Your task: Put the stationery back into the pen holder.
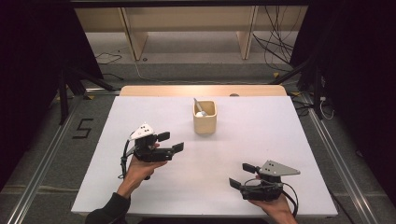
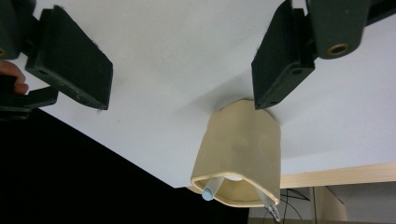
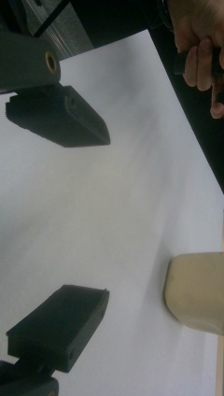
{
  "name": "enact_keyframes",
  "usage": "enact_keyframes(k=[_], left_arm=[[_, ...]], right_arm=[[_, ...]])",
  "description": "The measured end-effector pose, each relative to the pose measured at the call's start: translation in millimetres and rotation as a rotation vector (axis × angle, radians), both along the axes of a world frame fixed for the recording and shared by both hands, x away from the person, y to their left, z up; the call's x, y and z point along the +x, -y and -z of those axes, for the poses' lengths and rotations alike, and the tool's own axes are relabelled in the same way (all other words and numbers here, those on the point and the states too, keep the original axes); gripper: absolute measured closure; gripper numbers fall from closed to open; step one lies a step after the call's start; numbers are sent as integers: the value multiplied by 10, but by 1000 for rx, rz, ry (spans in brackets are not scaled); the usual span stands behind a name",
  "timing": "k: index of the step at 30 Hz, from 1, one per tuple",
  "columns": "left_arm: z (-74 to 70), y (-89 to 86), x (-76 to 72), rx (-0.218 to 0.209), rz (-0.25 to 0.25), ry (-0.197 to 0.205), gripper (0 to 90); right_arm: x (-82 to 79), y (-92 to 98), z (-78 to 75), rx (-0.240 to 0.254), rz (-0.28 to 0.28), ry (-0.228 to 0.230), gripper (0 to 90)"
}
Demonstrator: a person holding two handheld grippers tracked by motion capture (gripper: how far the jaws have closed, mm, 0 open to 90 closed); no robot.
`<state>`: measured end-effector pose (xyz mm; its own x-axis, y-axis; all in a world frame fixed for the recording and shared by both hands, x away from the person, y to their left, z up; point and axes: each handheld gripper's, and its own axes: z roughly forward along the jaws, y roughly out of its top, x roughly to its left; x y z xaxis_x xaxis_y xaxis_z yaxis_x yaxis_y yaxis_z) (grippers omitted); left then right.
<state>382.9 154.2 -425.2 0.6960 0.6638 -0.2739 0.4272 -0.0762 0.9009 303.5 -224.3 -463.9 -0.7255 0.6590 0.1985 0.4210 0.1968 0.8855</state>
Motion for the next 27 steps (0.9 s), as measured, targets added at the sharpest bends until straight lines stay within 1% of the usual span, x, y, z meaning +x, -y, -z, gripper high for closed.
enact_keyframes(k=[3, 6, 9, 15, 19, 21, 27], left_arm=[[18, 5, -49, 4, 8, 14, 201], [34, 2, -98, 28, 12, 33, 198], [59, -10, -149, 33, 17, 35, 197], [122, -18, -266, 79, 29, 55, 195], [163, -29, -341, 82, 32, 66, 194], [185, -40, -364, 86, 38, 66, 194], [266, -71, -444, 90, 42, 46, 192]], right_arm=[[-1, -2, 3, -1, 0, 0, 218], [-4, -5, 6, -5, 1, 2, 218], [-4, -5, 5, -4, 1, 3, 218], [-6, -7, 8, -2, 0, 6, 218], [-8, -8, 11, -4, 1, 5, 218], [-8, -8, 12, -5, 1, 7, 218], [-11, -7, 9, -2, 3, 10, 218]])
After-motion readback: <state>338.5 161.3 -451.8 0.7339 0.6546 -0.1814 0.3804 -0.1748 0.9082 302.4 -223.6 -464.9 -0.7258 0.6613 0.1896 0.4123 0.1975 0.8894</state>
